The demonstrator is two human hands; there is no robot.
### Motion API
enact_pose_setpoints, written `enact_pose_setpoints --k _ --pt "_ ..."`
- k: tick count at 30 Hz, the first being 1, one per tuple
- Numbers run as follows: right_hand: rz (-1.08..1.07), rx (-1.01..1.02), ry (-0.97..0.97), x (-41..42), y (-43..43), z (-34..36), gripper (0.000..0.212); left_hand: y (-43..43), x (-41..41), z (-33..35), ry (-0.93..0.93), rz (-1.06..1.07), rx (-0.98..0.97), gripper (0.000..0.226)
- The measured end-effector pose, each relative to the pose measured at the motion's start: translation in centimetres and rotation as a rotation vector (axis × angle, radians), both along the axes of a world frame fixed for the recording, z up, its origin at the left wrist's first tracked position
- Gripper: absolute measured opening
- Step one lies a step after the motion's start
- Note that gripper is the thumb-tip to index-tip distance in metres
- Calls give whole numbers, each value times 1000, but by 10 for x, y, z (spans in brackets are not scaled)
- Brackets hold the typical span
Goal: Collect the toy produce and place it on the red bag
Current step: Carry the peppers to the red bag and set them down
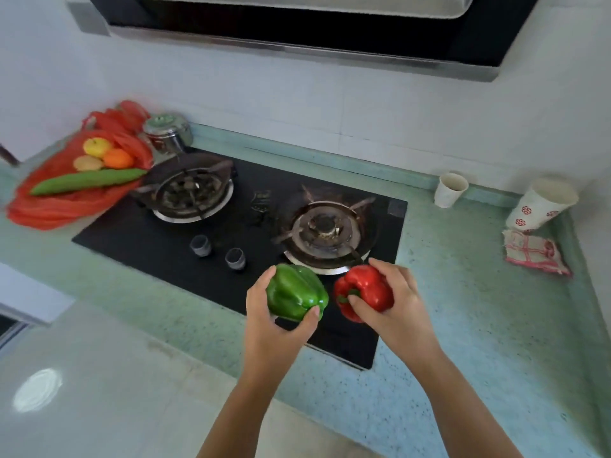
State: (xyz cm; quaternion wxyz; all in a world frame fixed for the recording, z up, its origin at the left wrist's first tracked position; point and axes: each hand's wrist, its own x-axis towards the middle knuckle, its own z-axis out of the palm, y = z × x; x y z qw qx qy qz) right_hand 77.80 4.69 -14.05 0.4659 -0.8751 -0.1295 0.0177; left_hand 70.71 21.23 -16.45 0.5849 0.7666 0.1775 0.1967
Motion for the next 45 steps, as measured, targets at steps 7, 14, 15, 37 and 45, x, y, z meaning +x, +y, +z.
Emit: enact_pose_setpoints --k 7,14,15,37,45 --pt "150 -25 28 -63 101 7 67 91 -89 -3 -6 150 -26 82" --pt "319 3 10 -124 197 1 63 175 -175 -7 -15 281 -41 75" --pt "345 24 2 -132 210 0 60 185 -186 -7 -18 302 -39 74" --pt "665 30 -39 -124 454 -18 60 379 -222 -27 70 573 -35 73" --pt "534 155 -12 -48 544 -4 58 488 -135 13 74 474 112 72"
